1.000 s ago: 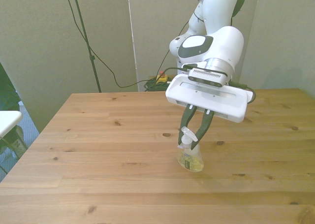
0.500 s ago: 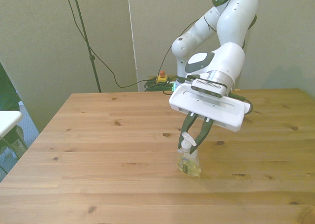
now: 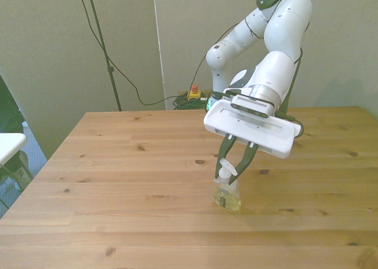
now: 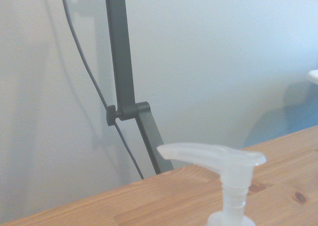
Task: Stand the sanitizer
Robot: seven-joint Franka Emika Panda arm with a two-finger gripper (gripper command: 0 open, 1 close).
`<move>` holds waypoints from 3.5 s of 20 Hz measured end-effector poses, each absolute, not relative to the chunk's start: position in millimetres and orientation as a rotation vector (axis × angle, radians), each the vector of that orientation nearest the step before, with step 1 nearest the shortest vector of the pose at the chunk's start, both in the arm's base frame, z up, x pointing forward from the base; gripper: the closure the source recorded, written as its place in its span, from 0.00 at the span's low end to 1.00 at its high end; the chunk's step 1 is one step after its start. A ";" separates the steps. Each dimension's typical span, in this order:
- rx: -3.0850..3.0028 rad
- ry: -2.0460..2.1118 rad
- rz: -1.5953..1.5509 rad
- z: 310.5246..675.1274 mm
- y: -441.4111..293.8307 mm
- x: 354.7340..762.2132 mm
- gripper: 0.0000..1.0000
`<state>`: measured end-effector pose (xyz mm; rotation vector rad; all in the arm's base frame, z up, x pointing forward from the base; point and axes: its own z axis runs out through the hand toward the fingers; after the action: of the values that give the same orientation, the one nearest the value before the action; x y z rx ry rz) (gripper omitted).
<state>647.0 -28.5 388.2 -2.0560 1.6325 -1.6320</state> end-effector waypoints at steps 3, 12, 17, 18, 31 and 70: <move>-2.066 1.637 -1.624 386.6 -28.1 646.1 0.00; -2.101 1.644 -1.591 388.1 -19.8 644.2 0.00; -2.139 1.662 -1.501 402.5 -17.5 639.5 0.00; -2.147 1.666 -1.479 405.7 -18.1 637.9 0.00; -2.391 1.609 -1.036 433.4 -5.0 603.1 0.00; -2.804 1.262 -0.140 460.3 36.3 480.6 0.00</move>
<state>480.6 36.3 460.3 -2.8035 1.2617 -0.1396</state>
